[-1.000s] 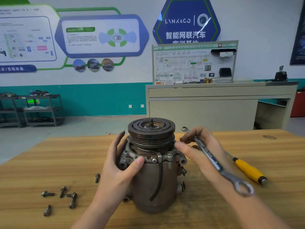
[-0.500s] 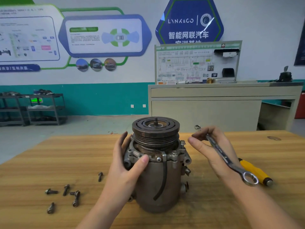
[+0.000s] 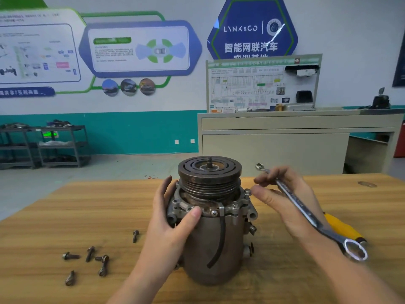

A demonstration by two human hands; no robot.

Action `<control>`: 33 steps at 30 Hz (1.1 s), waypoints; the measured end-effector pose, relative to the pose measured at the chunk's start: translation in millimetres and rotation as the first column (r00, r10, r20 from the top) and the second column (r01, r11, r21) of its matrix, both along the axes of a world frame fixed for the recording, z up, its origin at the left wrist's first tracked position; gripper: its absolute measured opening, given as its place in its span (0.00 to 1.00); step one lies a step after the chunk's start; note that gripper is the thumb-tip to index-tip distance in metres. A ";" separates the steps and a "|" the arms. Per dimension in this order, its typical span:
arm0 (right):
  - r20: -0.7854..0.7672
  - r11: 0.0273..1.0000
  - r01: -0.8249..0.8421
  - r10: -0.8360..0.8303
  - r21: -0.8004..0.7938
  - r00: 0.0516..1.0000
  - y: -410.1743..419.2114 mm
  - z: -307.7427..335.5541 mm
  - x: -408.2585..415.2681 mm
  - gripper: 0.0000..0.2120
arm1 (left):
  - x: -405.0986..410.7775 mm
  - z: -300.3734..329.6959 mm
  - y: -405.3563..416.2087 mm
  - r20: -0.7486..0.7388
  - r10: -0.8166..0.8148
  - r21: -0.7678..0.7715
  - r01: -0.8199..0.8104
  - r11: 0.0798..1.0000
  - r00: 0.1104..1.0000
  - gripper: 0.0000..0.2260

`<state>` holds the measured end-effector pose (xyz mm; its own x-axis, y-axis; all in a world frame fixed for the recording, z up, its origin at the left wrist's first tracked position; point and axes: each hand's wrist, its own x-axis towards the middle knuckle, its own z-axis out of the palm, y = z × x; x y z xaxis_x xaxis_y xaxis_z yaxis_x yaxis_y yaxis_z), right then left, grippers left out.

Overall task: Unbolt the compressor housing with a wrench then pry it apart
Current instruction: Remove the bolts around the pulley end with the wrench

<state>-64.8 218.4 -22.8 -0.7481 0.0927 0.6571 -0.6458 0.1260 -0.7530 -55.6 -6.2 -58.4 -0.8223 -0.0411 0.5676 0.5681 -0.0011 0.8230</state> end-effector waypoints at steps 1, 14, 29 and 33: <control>0.000 0.999 -0.010 0.010 0.038 1.000 -6.6 1.0 1.8 0.18 | 1.1 0.5 1.2 -0.002 0.015 -0.006 -0.015 1.000 1.000 0.41; -0.201 0.931 -0.298 0.257 -0.210 0.945 -26.3 54.0 45.1 0.11 | 58.1 70.0 39.7 -0.019 -0.146 -0.184 0.140 0.973 0.989 0.13; 0.159 0.979 0.079 -0.049 -0.189 0.986 -38.5 24.7 82.3 0.29 | -19.4 29.3 -117.7 -0.148 0.696 -0.978 -0.209 0.003 0.703 0.11; 0.232 0.950 0.095 -0.025 -0.298 0.972 -56.1 25.0 77.1 0.21 | -41.4 2.5 -126.0 -0.219 0.677 -0.952 0.000 -0.308 0.703 0.14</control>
<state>12.3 162.3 2.1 -0.8587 0.3117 0.4069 -0.4553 -0.0993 -0.8848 -97.0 -132.2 -55.9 -0.9816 -0.1645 0.0966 -0.1863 0.9352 -0.3010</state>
